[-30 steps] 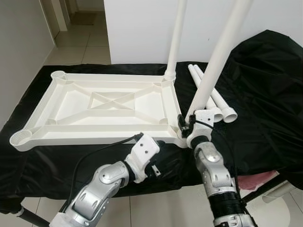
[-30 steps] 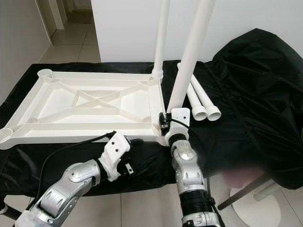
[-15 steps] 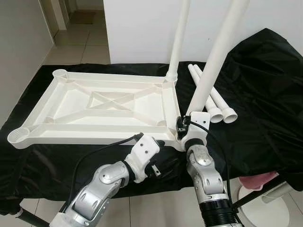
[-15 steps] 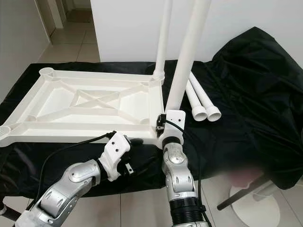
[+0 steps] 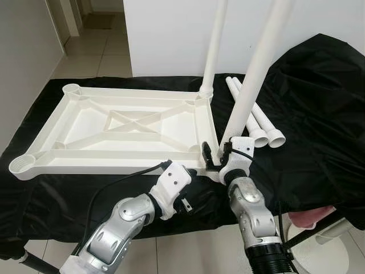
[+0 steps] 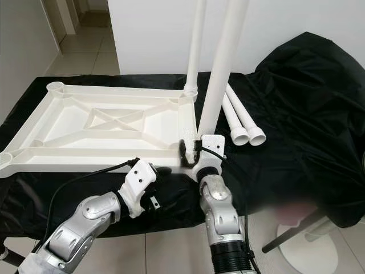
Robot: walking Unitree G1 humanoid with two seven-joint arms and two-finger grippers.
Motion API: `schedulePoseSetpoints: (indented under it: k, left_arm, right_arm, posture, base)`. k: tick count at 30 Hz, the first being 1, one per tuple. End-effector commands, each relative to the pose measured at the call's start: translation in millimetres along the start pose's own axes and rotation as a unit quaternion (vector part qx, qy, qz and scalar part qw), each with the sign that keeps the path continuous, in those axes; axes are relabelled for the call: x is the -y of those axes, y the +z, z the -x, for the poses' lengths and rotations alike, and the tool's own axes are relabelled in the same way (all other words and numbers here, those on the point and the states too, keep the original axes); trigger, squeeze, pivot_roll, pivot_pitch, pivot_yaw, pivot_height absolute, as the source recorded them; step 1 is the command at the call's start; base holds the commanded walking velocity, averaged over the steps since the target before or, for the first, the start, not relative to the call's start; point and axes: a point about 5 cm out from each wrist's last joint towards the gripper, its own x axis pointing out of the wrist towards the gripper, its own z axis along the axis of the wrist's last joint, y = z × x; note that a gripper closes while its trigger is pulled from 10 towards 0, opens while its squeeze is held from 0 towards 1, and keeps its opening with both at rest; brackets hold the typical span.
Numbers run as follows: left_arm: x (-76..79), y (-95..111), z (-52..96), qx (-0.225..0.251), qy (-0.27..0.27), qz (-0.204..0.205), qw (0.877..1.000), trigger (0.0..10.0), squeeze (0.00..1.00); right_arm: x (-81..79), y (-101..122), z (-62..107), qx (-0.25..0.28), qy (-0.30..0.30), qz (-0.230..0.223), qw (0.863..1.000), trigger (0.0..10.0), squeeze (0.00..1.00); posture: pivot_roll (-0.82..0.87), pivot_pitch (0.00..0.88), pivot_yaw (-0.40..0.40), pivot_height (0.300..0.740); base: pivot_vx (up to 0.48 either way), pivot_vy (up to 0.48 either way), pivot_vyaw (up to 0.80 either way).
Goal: Building children table
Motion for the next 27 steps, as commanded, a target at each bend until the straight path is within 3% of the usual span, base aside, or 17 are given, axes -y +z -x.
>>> schedulePoseSetpoints:
  k: [1, 2, 3, 5, 7, 11, 16, 17, 18, 19, 20, 21, 27]
  left_arm:
    - [-1.3, -1, 0.5, -0.003, -0.007, -0.003, 1.0, 10.0, 0.0]
    - [-2.3, -1, 0.0, -0.003, -0.006, -0.004, 1.0, 10.0, 0.0]
    - [-2.3, -1, 0.0, -0.003, -0.006, -0.004, 1.0, 10.0, 0.0]
    - [-3.6, 0, -0.9, -0.002, -0.006, -0.006, 1.0, 10.0, 0.0]
    - [-3.6, 0, -0.9, -0.002, -0.006, -0.006, 1.0, 10.0, 0.0]
    - [-3.2, 1, -2.9, 0.0, -0.011, -0.009, 1.0, 10.0, 0.0]
    - [-4.1, 1, -2.9, 0.0, -0.011, -0.01, 1.0, 10.0, 0.0]
    - [-4.9, 2, -2.6, 0.0, -0.011, -0.01, 1.0, 10.0, 0.0]
    - [-5.3, 2, -1.5, 0.0, -0.01, -0.011, 1.0, 10.0, 0.0]
    - [-5.3, 2, -1.5, 0.0, -0.01, -0.011, 1.0, 10.0, 0.0]
    - [-5.6, 2, -0.6, -0.001, -0.009, -0.011, 1.0, 10.0, 0.0]
    - [-5.5, 2, 0.2, -0.003, -0.009, -0.012, 1.0, 10.0, 0.0]
    - [-6.2, 2, 1.2, -0.004, -0.006, -0.011, 1.0, 10.0, 0.0]
  right_arm:
    - [1.2, 2, -1.3, 0.005, 0.016, -0.005, 1.0, 10.0, 0.0]
    - [4.2, 2, -2.1, 0.001, 0.053, -0.005, 0.999, 10.0, 0.0]
    - [4.2, 2, -2.1, 0.001, 0.053, -0.005, 0.999, 10.0, 0.0]
    - [14.5, 2, -5.1, 0.005, 0.12, 0.034, 0.992, 10.0, 0.0]
    - [14.5, 2, -5.1, 0.005, 0.12, 0.034, 0.992, 10.0, 0.0]
    - [26.2, 2, -13.7, 0.002, 0.208, 0.095, 0.974, 10.0, 0.0]
    - [29.6, 2, -17.2, -0.004, 0.222, 0.11, 0.969, 10.0, 0.0]
    - [32.5, 3, -19.7, -0.009, 0.235, 0.121, 0.964, 8.9, 0.0]
    - [35.8, 2, -21.5, -0.017, 0.246, 0.131, 0.96, 4.0, 0.0]
    - [35.8, 2, -21.5, -0.017, 0.246, 0.131, 0.96, 4.0, 0.0]
    - [38.1, 1, -22.2, -0.022, 0.254, 0.137, 0.957, 1.5, 0.0]
    - [40.1, 0, -22.1, -0.026, 0.262, 0.138, 0.955, 0.0, 0.0]
    - [44.8, -3, -21.1, -0.032, 0.272, 0.139, 0.952, 0.0, 0.0]
  posture:
    - [-0.05, 0.0, -0.006, 0.74]
    - [-0.05, 0.0, -0.005, 0.74]
    - [-0.05, 0.0, -0.005, 0.74]
    - [-0.05, 0.0, 0.001, 0.74]
    - [-0.05, 0.0, 0.001, 0.74]
    - [-0.05, 0.0, 0.011, 0.74]
    - [-0.05, 0.0, 0.015, 0.74]
    - [-0.05, 0.0, 0.016, 0.74]
    - [-0.04, 0.0, 0.013, 0.74]
    - [-0.04, 0.0, 0.013, 0.74]
    - [-0.04, 0.0, 0.013, 0.74]
    - [-0.04, 0.0, 0.013, 0.74]
    - [-0.03, 0.0, 0.012, 0.74]
  base:
    - [0.0, 0.0, 0.0]
    - [0.0, 0.0, 0.0]
    - [0.0, 0.0, 0.0]
    - [0.0, 0.0, 0.0]
    - [0.0, 0.0, 0.0]
    - [0.0, 0.0, 0.0]
    - [0.0, 0.0, 0.0]
    - [0.0, 0.0, 0.0]
    - [0.0, 0.0, 0.0]
    - [0.0, 0.0, 0.0]
    - [0.0, 0.0, 0.0]
    - [0.0, 0.0, 0.0]
    - [0.0, 0.0, 0.0]
